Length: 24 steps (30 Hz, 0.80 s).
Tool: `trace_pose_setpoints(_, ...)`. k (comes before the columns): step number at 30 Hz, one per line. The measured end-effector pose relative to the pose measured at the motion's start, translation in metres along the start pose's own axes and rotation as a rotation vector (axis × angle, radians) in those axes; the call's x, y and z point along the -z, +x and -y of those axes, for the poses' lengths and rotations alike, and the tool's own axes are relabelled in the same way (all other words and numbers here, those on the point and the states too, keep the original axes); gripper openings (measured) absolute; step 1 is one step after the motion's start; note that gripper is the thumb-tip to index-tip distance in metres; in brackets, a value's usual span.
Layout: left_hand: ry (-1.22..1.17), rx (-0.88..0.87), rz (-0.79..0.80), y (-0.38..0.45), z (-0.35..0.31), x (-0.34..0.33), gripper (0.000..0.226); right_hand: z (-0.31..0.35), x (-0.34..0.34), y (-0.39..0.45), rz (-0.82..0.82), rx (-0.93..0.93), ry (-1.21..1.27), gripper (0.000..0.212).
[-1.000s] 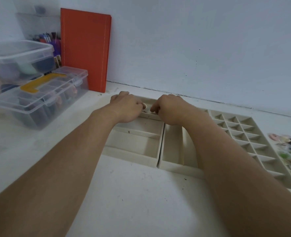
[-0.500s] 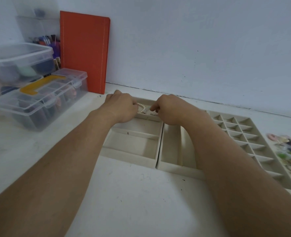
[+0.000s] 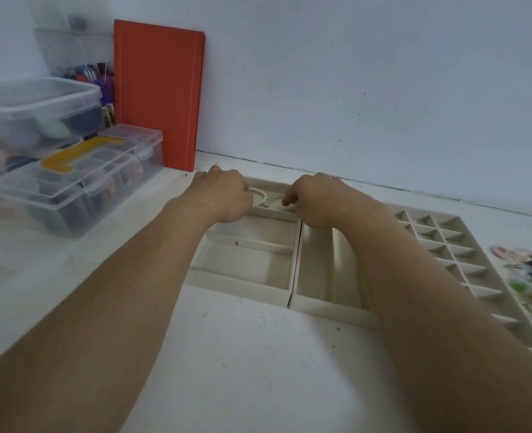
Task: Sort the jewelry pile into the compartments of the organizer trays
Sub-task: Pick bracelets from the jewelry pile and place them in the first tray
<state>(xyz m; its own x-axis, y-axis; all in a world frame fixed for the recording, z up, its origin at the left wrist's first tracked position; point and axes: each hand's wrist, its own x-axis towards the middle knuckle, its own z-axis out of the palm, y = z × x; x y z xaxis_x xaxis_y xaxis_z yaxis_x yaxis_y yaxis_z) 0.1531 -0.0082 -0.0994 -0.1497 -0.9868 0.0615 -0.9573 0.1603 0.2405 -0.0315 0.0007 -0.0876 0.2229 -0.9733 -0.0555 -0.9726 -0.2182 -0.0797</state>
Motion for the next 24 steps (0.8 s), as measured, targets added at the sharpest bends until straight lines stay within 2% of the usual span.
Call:
trace_pose_setpoints(4, -0.038, -0.024, 0.0, 0.003, 0.001, -0.002, 0.034, -0.001, -0.002, 0.002, 0.016, 0.015, 0.021, 0.043)
trace_pose_setpoints(7, -0.039, -0.047, -0.026, 0.0, -0.003, 0.002, 0.038, 0.0, 0.011, -0.005, -0.052, 0.032, 0.061, 0.049)
trace_pose_setpoints(13, -0.133, -0.106, -0.107, -0.01, -0.02, 0.012, 0.037, -0.003, 0.057, -0.053, -0.39, 0.073, 0.267, 0.04)
trace_pose_setpoints(15, -0.21, -0.122, -0.098, -0.014, -0.027, 0.014, 0.039, -0.012, 0.064, -0.075, -0.442, 0.084, 0.38, 0.035)
trace_pose_setpoints(20, -0.355, -0.263, -0.015, -0.037, -0.064, 0.019, 0.031, -0.084, 0.064, -0.15, -0.499, -0.027, 0.423, 0.023)
trace_pose_setpoints(22, -0.406, -0.356, -0.017, -0.053, -0.091, 0.019, 0.019, -0.125, 0.059, -0.189, -0.485, -0.107, 0.407, 0.022)
trace_pose_setpoints(24, -0.416, -0.428, 0.019, -0.07, -0.12, 0.016, 0.02, -0.164, 0.054, -0.221, -0.462, -0.19, 0.387, 0.021)
